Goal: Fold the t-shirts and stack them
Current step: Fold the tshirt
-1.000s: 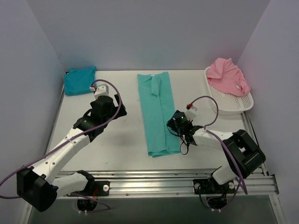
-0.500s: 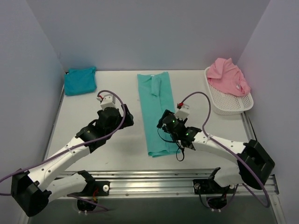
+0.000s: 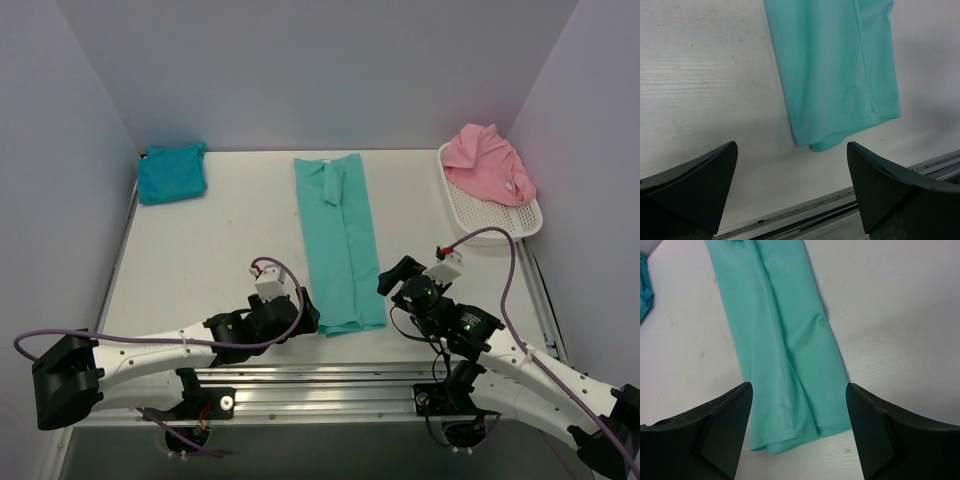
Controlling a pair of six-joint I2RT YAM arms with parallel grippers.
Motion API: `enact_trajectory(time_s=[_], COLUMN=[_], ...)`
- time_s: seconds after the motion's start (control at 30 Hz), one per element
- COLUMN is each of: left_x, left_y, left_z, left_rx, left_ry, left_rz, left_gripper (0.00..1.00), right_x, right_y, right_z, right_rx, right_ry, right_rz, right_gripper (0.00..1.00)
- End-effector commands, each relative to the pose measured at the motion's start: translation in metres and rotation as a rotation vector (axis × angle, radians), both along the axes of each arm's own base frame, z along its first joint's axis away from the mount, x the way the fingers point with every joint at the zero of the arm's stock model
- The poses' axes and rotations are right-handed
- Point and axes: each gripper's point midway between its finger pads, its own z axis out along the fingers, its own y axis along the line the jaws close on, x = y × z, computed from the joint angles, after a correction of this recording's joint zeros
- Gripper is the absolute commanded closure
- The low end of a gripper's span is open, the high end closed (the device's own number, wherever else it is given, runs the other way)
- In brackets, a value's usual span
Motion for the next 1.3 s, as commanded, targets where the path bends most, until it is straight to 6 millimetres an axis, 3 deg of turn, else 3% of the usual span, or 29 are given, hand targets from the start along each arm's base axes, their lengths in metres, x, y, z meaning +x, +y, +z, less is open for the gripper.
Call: enact_trajectory(time_s=[0.0,0.07,0.1,0.33,0.43,0.9,1.27], left_x=[0.004,-0.003,-0.004,-0.016,-0.021,-0.025,-0.019], left_y=[-0.026,-0.035,-0.042,-0.066,-0.076,-0.092,-0.079], left_z=[0.011,-0.003,-0.001,-0.023,-0.033,-0.043,-0.042], left_rx=[-0.174,-0.191,-0.219,-0.246,-0.24,-0.235,-0.204], left_ry=[-0.021,0.004,0.004,0.05,0.071,0.091,0.069], left_rz=[0.068,0.052,0.044,0.013,-0.006,-0.003,0.048], left_gripper=[0.0,0.0,0.06,0.09,0.11,0.26,0.27], right_x=[-0.017,-0.019,-0.021,-0.037,-0.046,-0.057,-0.053], right_y=[-0.002,0.005,0.008,0.028,0.022,0.0,0.007], right_z=[-0.035,-0.043,-0.048,-0.091,-0.107,-0.11,-0.13], right_rx=[-0.022,0.005,0.01,0.103,0.101,0.11,0.1], right_ry=[0.11,0.128,0.141,0.227,0.263,0.254,0.271], right_rz=[0.016,0.038,0.048,0.125,0.118,0.064,0.068], right_gripper=[0.29,0.29,0.29,0.32,0.35,0.39,0.4])
